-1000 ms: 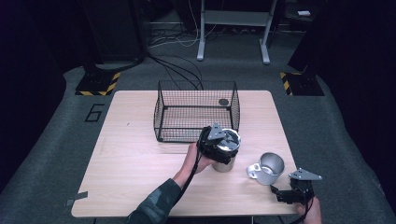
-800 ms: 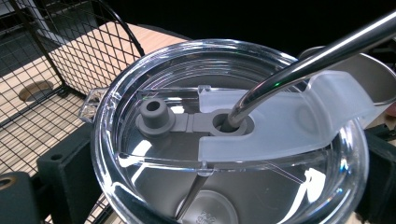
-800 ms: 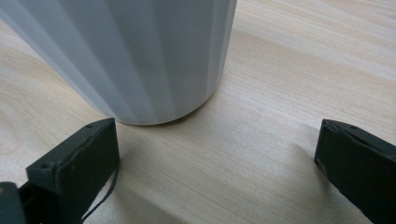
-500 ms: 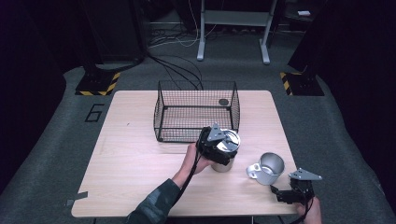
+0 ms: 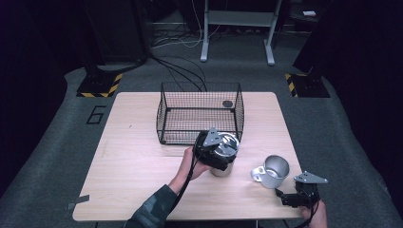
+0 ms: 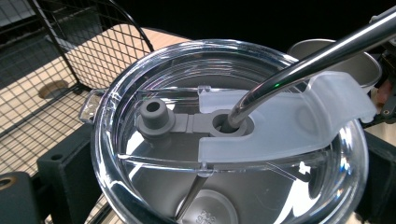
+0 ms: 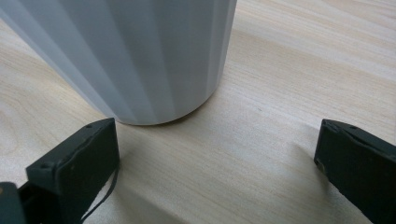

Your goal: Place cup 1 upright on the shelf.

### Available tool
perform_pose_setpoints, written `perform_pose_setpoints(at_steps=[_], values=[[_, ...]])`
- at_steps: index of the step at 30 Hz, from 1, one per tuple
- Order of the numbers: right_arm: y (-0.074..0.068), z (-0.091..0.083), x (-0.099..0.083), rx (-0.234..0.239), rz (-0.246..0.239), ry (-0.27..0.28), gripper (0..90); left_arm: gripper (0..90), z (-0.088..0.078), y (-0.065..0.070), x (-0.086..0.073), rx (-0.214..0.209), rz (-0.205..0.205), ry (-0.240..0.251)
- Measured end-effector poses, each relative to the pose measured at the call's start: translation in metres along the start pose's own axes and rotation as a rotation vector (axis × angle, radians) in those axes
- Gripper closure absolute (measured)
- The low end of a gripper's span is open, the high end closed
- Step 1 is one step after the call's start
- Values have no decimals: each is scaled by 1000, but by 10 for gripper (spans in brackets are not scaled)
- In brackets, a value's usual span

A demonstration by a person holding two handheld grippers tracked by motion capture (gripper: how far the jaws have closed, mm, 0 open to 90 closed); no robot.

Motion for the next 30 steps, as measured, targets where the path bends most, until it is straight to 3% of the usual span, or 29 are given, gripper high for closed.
perform_pose_setpoints(at_steps=[1,13,30], values=[[0,0,0,-1,5,0,0,39,-4,-1,0,17,9,8],[0,0,0,0,1,1,0,39,-29,-8,-6,59,12,-4],[1,0,0,1,-9,2,0,39,-62,-22,-13,116,-7,-5]])
Point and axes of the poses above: each handheld gripper's, and its own axes: z roughly forward along the jaws, x roughly out of its top, y roughly to its right, the point moved 5 cm from there along z, roughly forward along the jaws, and after that the axes turned 10 degrees about z, right-handed, at the moved point
